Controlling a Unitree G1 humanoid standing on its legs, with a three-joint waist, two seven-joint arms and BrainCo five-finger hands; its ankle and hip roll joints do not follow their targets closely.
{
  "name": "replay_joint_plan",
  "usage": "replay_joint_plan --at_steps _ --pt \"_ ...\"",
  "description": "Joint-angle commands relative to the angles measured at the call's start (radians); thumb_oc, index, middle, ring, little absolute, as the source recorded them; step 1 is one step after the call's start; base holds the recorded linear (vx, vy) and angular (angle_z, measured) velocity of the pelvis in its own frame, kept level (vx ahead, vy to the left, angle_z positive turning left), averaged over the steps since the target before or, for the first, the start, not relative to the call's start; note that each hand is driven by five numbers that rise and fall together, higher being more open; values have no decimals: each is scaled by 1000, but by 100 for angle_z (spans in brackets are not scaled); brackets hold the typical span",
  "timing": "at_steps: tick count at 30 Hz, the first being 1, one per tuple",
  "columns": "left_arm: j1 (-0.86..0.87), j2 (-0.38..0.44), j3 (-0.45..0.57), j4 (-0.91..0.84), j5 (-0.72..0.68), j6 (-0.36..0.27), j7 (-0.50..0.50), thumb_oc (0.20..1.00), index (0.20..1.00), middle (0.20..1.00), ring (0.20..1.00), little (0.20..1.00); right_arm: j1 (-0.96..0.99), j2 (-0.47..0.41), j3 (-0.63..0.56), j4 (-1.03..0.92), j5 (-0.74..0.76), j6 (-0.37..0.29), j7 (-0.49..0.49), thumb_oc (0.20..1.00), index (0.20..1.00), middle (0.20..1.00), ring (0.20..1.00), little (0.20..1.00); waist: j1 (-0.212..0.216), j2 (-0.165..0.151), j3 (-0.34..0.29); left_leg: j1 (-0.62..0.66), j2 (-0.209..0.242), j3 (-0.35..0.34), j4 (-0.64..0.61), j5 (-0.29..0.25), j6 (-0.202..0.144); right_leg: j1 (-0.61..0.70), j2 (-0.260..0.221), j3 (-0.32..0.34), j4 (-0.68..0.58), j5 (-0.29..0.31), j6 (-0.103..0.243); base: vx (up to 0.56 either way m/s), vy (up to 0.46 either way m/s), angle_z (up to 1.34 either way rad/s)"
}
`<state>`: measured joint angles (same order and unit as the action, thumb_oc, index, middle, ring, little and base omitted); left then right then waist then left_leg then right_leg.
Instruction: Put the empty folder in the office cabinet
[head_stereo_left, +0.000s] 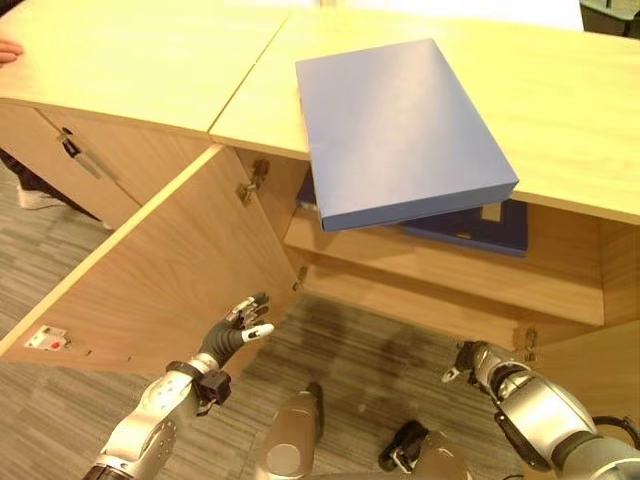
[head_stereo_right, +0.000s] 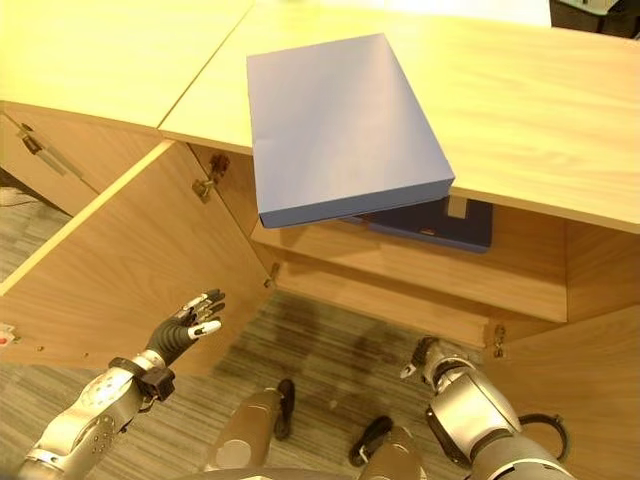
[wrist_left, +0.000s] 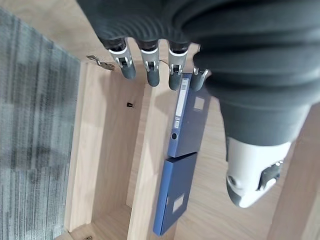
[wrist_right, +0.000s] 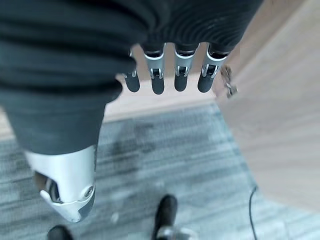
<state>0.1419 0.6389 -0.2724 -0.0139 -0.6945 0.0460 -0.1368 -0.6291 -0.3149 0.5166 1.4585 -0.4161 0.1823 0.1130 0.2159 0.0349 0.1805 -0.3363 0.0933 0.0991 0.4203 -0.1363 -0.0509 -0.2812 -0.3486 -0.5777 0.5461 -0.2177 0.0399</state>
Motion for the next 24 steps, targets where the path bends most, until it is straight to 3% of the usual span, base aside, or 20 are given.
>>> replay_joint_plan --at_steps 1,4,7,8,11,13,18,19,22,24 --pt "-12 8 -9 -68 63 -3 -37 1000 1000 1000 1000 1000 -37 11 -15 31 -6 0 9 1000 1000 1000 1000 1000 47 -8 17 -5 -5 -77 -81 43 -22 153 21 -46 -193 44 133 -7 -106 13" --pt "-6 -5 -11 -48 117 -1 -57 1000 1000 1000 1000 1000 12 41 -22 18 15 -14 0 1000 1000 1000 1000 1000 49 -17 -16 65 11 -72 -193 97 -40 213 74 -61 -308 75 127 18 -118 7" --pt "24 -26 14 -16 171 -9 -61 1000 1000 1000 1000 1000 100 79 -25 -9 78 -33 -25 1000 1000 1000 1000 1000 50 -44 -69 140 50 -59 -374 216 -86 289 174 -77 -509 119 120 2 -170 0" --pt "35 -53 48 37 198 -18 -34 1000 1000 1000 1000 1000 183 34 26 -77 64 -70 0 1000 1000 1000 1000 1000 13 -70 -68 162 60 -38 -379 226 -88 295 194 -52 -547 132 108 -109 -139 -13" --pt "59 -100 83 44 249 -16 -37 1000 1000 1000 1000 1000 250 27 4 -118 101 -57 28 1000 1000 1000 1000 1000 -18 -92 -71 202 46 14 -299 131 -50 293 187 -36 -545 145 98 -96 -3 -22" --pt "72 -121 98 48 257 -20 -35 1000 1000 1000 1000 1000 279 16 -20 -113 113 -54 30 1000 1000 1000 1000 1000 -42 -95 -83 251 45 60 -275 104 -45 288 181 -37 -547 157 94 -58 96 -38" --pt "113 -151 152 26 323 -42 -10 1000 1000 1000 1000 1000 360 -4 -147 -69 180 -50 4 1000 1000 1000 1000 1000 -83 -73 -146 327 10 133 -397 88 -31 303 184 -53 -599 208 108 1 142 -1" --pt "124 -143 167 -8 346 -50 2 1000 1000 1000 1000 1000 339 48 -162 -64 230 -46 -11 1000 1000 1000 1000 1000 -73 -62 -161 336 3 131 -425 92 -28 306 183 -57 -610 216 111 7 149 10" --pt "137 -119 214 -71 405 -91 40 1000 1000 1000 1000 1000 331 72 -187 -74 292 -60 -49 1000 1000 1000 1000 1000 -68 -63 -167 346 -10 118 -467 106 -24 308 176 -59 -621 237 120 -12 108 12" --pt "175 -93 295 -137 543 -129 107 1000 1000 1000 1000 1000 400 109 -178 -132 324 -71 -68 1000 1000 1000 1000 1000 -74 -67 -170 364 -33 117 -504 101 -9 306 164 -44 -617 249 129 -33 150 17"
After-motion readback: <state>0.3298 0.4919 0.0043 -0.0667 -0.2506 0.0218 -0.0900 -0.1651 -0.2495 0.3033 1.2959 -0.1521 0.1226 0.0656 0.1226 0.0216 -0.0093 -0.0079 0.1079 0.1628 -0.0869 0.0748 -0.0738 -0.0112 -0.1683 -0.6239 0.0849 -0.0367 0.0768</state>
